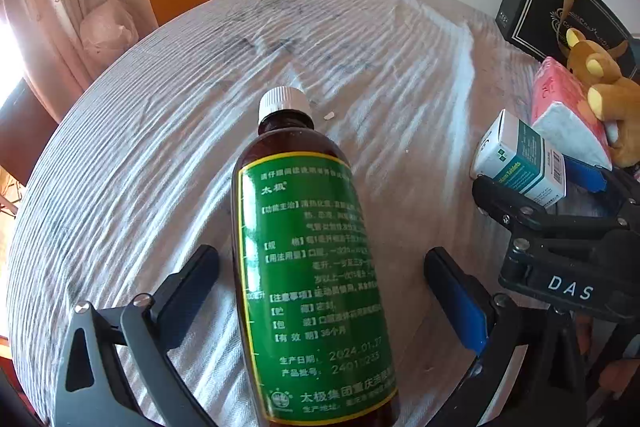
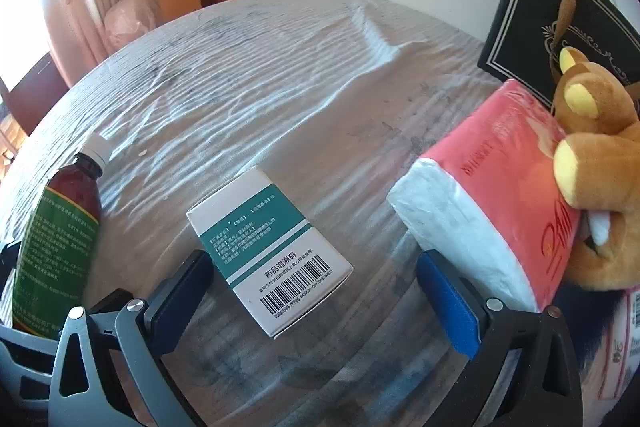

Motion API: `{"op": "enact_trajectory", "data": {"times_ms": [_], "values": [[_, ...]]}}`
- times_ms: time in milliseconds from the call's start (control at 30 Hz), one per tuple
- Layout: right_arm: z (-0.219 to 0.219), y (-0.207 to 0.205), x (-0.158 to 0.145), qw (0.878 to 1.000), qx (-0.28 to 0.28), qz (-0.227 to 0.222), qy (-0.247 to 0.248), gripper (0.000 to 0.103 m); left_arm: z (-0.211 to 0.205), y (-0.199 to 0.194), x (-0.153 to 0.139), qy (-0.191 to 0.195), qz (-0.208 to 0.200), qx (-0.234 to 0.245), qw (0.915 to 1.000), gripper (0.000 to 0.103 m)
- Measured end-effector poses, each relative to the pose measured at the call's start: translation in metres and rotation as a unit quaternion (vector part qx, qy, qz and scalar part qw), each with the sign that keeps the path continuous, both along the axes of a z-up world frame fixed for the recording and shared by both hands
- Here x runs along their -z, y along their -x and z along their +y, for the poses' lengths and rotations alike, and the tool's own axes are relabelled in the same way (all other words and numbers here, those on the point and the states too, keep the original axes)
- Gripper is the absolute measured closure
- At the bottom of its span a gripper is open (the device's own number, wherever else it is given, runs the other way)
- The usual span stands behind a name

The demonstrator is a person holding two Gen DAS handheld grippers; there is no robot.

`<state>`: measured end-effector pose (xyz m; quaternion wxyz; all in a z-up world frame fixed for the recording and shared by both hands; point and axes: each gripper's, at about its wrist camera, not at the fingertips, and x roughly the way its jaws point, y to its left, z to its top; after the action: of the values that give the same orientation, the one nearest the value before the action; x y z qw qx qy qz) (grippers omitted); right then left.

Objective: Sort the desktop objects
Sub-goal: 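Grasp the brown syrup bottle with the left tool while the right tool grasps the white-teal medicine box, then lift and carry the syrup bottle and medicine box over the blue crate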

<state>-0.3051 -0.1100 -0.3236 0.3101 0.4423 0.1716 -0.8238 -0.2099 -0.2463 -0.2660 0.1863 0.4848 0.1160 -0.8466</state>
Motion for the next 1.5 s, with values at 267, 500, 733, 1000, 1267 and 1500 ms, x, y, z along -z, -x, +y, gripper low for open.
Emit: {"op": "enact_trajectory", "data": {"times_ms": [267,500,733,1000,1267,1500], "values": [[0.006,-0.008,-0.027,0.999,-0.012,-0.027,0.029,0.006,-0.008,0.001,0.0,-0.023,-0.004,-0.008,0.9997,0.0],[-0.004,-0.001,-0.02,0.998,-0.023,-0.047,0.021,0.043,-0.009,0.0,-0.009,-0.008,-0.009,-0.008,0.9999,0.049],[0.005,-0.024,-0.043,0.999,-0.034,-0.023,0.03,0.067,0.004,-0.013,-0.027,0.0,-0.006,0.001,1.0,0.052],[0.032,-0.066,-0.1,0.998,-0.034,0.009,0.057,0.067,0.023,-0.048,-0.088,0.012,0.044,0.012,0.9989,0.052],[0.086,-0.124,-0.191,0.992,-0.004,0.088,0.094,0.067,0.067,-0.096,-0.169,0.031,0.115,0.049,0.9917,0.052],[0.159,-0.184,-0.265,0.976,0.053,0.166,0.127,0.067,0.137,-0.131,-0.229,0.049,0.176,0.125,0.9752,0.052]]}}
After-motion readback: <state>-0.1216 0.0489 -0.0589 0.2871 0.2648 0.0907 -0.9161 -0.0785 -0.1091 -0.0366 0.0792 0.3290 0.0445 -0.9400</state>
